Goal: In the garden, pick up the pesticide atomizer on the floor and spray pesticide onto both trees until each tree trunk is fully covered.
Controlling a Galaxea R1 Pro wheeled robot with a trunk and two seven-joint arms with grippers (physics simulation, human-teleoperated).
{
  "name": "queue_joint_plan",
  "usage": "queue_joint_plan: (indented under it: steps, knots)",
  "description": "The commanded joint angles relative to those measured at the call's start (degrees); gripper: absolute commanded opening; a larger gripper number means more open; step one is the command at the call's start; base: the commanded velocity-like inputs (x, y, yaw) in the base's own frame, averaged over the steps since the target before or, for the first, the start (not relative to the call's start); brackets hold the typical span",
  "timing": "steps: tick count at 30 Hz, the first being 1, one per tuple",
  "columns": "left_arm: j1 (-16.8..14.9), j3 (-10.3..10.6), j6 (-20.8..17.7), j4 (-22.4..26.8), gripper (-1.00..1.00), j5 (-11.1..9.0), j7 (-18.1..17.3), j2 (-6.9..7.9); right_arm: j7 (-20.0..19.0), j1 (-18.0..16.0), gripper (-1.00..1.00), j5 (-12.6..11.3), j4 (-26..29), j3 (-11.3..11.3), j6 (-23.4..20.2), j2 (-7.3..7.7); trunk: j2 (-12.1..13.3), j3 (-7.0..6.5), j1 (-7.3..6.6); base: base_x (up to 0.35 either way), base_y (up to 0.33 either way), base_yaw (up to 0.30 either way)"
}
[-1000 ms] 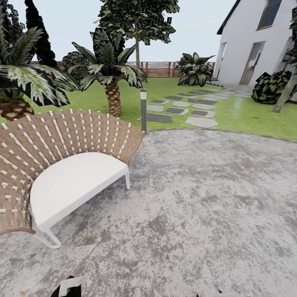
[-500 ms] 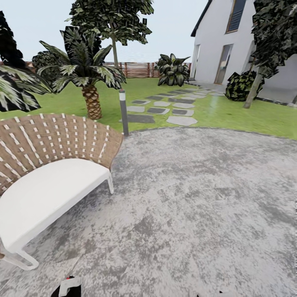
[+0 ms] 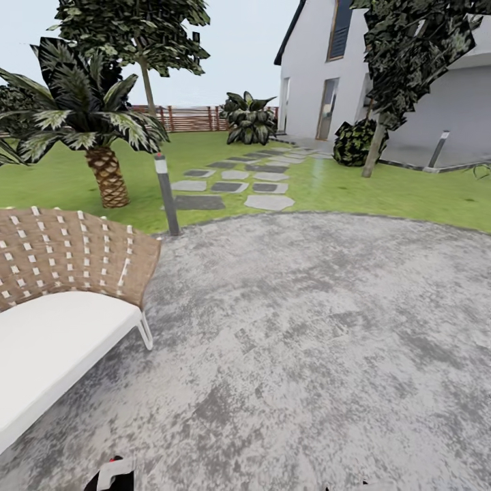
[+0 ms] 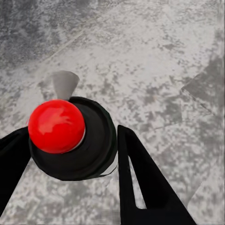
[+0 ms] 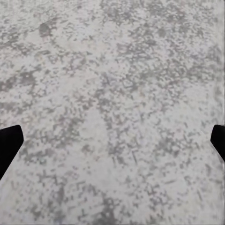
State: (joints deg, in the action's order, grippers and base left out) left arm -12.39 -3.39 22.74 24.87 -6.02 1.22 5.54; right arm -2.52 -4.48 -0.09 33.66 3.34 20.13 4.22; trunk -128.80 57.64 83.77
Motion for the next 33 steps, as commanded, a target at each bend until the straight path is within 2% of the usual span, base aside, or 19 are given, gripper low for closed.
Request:
queue_joint_plan:
  steps: [1, 28, 33]
  knots:
    - [0.0, 0.0, 0.0, 0.0, -1.0, 0.1, 0.0, 0.0, 0.0, 0.0, 1.0, 0.0, 0.0, 0.0, 0.0, 0.0, 0.0, -0.03, 0.0, 0.335, 0.0, -0.25]
    - [0.0, 0.1, -0.1, 0.1, -1.0, 0.2, 0.0, 0.0, 0.1, 0.0, 1.0, 0.1, 0.0, 0.2, 0.1, 0.0, 0.0, -0.08, 0.0, 0.335, 0.042, -0.015]
    - [0.0, 0.1, -0.1, 0.0, -1.0, 0.2, 0.0, 0.0, 0.1, 0.0, 1.0, 0.1, 0.0, 0.2, 0.1, 0.0, 0.0, -0.08, 0.0, 0.335, 0.0, -0.189]
